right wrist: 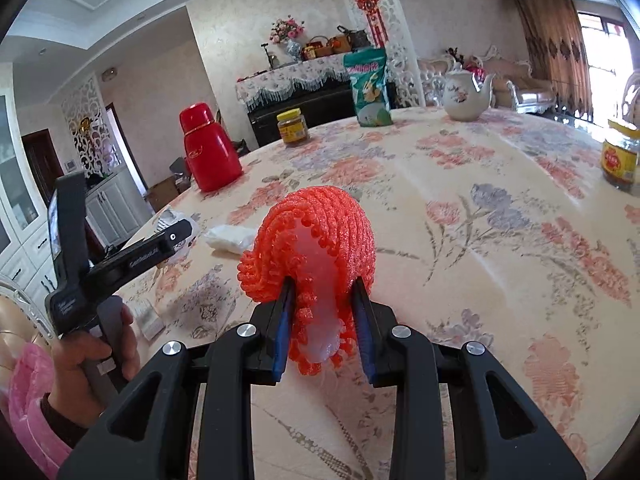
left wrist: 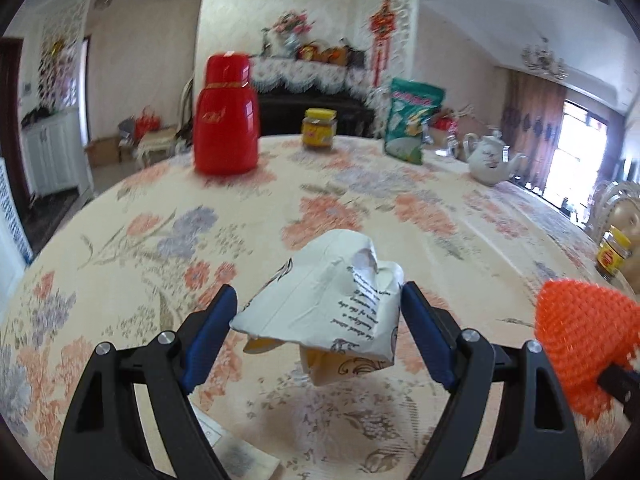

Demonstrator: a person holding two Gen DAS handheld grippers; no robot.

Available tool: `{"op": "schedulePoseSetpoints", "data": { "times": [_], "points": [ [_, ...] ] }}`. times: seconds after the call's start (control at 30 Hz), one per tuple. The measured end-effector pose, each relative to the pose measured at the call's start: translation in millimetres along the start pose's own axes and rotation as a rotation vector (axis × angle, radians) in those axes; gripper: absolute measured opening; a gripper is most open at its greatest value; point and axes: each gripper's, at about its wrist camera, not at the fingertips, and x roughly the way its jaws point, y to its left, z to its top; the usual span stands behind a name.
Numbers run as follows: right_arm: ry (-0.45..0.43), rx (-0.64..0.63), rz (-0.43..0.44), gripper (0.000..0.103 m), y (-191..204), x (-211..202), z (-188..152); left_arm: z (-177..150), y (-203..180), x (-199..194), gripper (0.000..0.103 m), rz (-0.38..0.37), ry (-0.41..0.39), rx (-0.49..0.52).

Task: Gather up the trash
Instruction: 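Carry the crumpled paper and orange net to the pink bin and release both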

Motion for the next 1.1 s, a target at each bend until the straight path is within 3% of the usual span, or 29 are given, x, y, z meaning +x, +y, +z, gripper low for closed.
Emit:
{"op": "schedulePoseSetpoints", "data": {
  "times": [0.23,0.37,0.53,0.8,0.93,1.03,1.1],
  "points": [
    [-0.02,-0.014,-0.044,0.029,-6.7,-1.1,2.7,2.6,-36.7,-39.6,0.081,0.072,-0.039,0.153],
    [-0.018,0.01,-0.027,0.029,-10.5,-4.0,4.3,-10.5,-49.0,-70.3,0.081,0.089,-0.037,0.183],
    [-0.026,-0.036,-0.003,0.029,3.6,-9.4,2.6,-40.4,-47.4,-108.2,0.081,0.082,-0.041,0.079],
    [-0.034,-0.118,0.029,0.029,19.6,-11.3,-1.2,-67.0,-41.2,-156.6,0.081,0.157,-0.107,0.015],
    [-0.043,-0.185,0.092,0.029,35.5,-14.1,-8.3,-83.1,-30.8,-179.4,0.081,0.187,-0.118,-0.019],
    [-0.059,-0.266,0.15,0.029,52.4,-18.1,-17.8,-92.5,-16.2,-199.2,0.081,0.168,-0.12,-0.079],
    [-0.069,-0.282,0.198,0.029,60.3,-22.3,-20.9,-96.1,-13.5,-210.6,0.081,0.17,-0.129,-0.064]
  ]
}}
